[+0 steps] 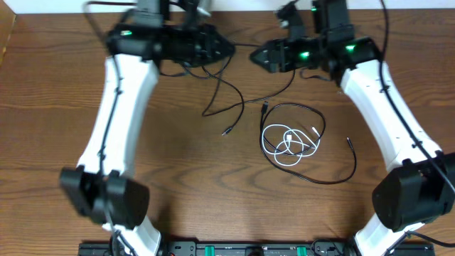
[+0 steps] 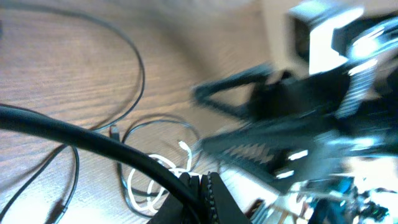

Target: Untangle cables

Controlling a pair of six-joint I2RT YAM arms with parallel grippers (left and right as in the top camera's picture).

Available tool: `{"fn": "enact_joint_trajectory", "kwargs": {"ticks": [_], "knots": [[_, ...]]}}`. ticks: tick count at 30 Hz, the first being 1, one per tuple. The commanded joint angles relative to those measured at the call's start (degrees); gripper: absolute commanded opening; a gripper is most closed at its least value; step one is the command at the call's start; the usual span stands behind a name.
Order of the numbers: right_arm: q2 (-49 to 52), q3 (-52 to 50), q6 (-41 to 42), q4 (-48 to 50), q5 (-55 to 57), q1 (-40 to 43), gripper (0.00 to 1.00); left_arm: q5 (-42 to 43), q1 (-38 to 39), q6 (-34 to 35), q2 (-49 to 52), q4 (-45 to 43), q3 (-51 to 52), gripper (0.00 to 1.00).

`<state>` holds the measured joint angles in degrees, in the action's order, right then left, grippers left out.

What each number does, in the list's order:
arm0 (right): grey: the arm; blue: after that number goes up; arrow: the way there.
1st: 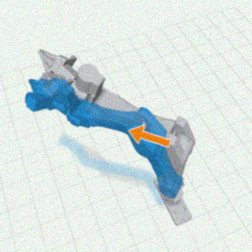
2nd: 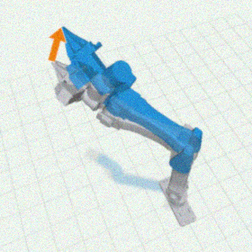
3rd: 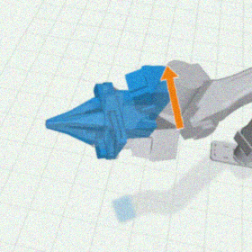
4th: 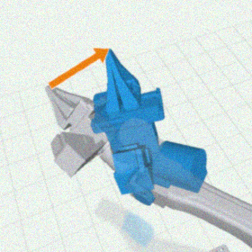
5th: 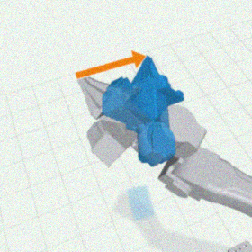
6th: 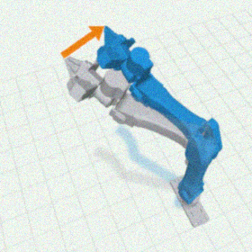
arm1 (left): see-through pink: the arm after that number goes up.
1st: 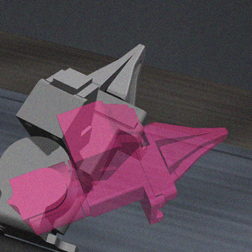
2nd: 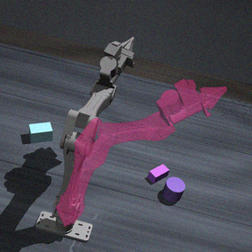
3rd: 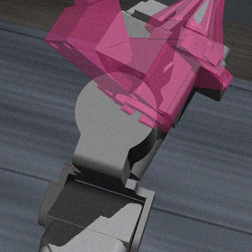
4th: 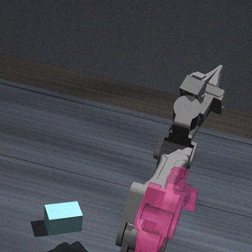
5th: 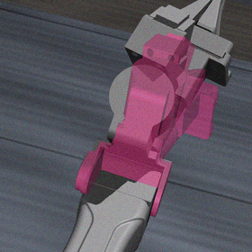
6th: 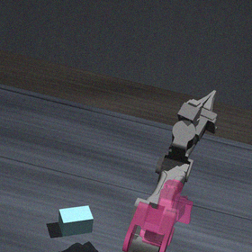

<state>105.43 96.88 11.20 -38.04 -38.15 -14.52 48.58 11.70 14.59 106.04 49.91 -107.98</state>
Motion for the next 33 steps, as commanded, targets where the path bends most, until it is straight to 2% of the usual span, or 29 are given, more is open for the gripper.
{"fn": "enact_joint_trajectory", "kwargs": {"ticks": [1,8,14,15,16,17,18,21,23,26,30,33], "knots": [[-0.3,-0.4,0.8,-3.2,4.2,5.8,0.64,-4.6,4.6,-3.5,6.8,-5.1,1.0,0.08],[-0.3,-0.4,-0.7,-10.6,5.7,16.8,0.66,-4.6,14.2,-7.2,19.5,-21.9,1.0,0.07],[-0.3,-0.4,-2.9,-14.0,5.7,20.0,0.66,-6.2,17.9,-7.0,25.7,-33.6,1.0,0.07],[-0.3,-0.4,-3.7,-14.5,5.7,20.0,0.66,-8.0,18.6,-7.0,26.6,-34.8,1.0,0.21],[-0.3,-0.4,-3.8,-14.7,6.1,20.0,0.67,-9.6,19.0,-7.0,26.9,-34.8,1.0,0.47],[-0.3,-0.4,-3.8,-14.8,6.6,19.9,0.67,-11.1,19.3,-7.0,27.1,-34.6,1.0,0.79],[-0.3,-0.4,-3.8,-14.9,7.4,19.9,0.68,-13.2,19.7,-7.0,27.2,-34.1,1.0,0.95],[-0.3,-0.4,-3.8,-14.9,8.1,19.8,0.68,-13.5,19.5,-6.6,27.1,-34.0,1.0,0.95],[-0.3,-0.4,-3.8,-14.9,8.0,19.8,0.68,-12.8,18.6,-3.9,26.8,-33.9,1.0,0.95],[-0.3,-0.4,-3.8,-14.9,8.1,19.8,0.71,-5.4,15.7,-3.1,23.6,-32.2,0.8,0.95],[-0.3,-0.4,-4.3,-13.9,8.1,18.2,0.73,-4.6,12.7,-3.6,17.8,-25.6,0.8,0.95],[-0.3,-0.4,-4.6,-11.4,9.3,15.3,0.75,-6.0,9.2,-8.2,10.9,-17.1,0.8,0.96]]}}
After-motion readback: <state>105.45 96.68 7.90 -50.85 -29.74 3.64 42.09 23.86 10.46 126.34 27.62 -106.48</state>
